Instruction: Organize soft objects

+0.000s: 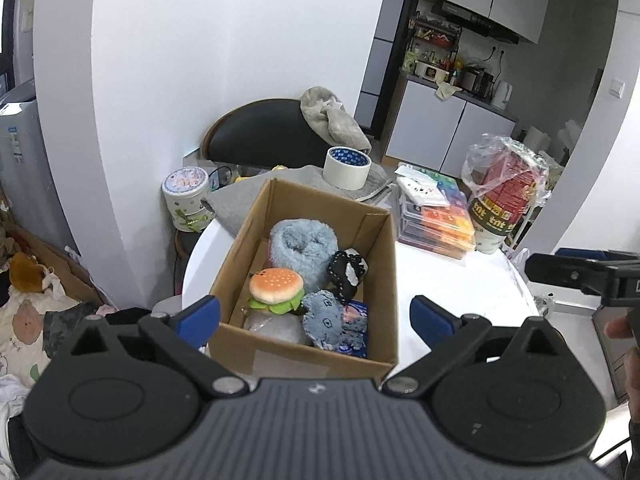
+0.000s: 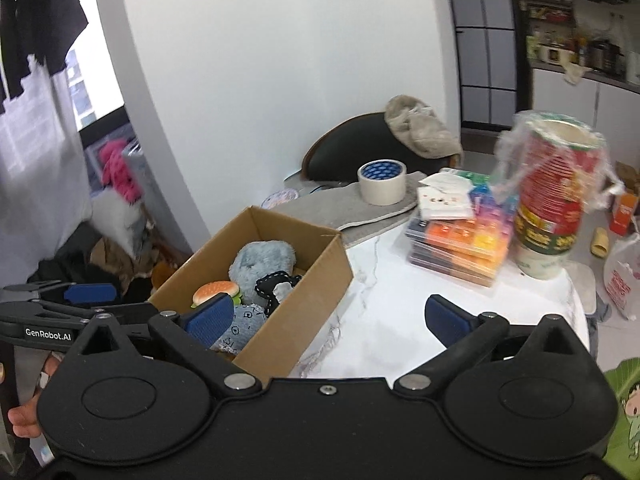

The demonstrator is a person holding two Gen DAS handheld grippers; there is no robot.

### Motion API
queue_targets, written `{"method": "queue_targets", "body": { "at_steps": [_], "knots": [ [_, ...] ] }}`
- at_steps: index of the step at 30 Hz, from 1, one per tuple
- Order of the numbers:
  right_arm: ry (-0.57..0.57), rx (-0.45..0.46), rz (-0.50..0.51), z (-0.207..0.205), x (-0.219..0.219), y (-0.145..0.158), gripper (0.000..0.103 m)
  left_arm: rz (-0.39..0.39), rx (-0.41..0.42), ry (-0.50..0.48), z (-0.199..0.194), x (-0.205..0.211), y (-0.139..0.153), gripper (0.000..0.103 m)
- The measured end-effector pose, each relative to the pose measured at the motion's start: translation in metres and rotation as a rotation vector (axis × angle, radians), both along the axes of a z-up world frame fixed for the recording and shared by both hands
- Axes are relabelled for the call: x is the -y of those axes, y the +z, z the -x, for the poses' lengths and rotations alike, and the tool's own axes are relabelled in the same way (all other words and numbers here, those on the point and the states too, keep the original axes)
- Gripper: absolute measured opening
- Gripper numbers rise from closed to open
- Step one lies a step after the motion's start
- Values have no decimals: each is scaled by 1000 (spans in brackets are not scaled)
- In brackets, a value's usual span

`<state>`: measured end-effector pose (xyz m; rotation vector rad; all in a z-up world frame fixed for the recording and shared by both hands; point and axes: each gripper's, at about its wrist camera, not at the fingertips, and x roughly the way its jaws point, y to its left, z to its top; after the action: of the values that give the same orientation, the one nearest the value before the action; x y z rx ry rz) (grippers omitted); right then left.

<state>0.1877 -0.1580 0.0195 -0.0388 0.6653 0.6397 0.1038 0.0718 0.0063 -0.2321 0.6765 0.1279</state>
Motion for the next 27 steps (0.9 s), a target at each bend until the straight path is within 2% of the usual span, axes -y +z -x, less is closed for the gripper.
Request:
{"method": "queue_targets", "body": {
  "at_steps": [12, 21, 27],
  "knots": [
    [-115, 93, -23, 56, 36, 9, 103, -20, 70, 20, 44, 20, 13, 100],
    [-173, 129, -36, 92, 52, 4, 103, -33, 75, 13, 71, 33, 8, 100],
    [-193, 147, -47, 113, 56, -1, 103, -77, 100, 15, 89, 44, 6, 100]
  ]
}}
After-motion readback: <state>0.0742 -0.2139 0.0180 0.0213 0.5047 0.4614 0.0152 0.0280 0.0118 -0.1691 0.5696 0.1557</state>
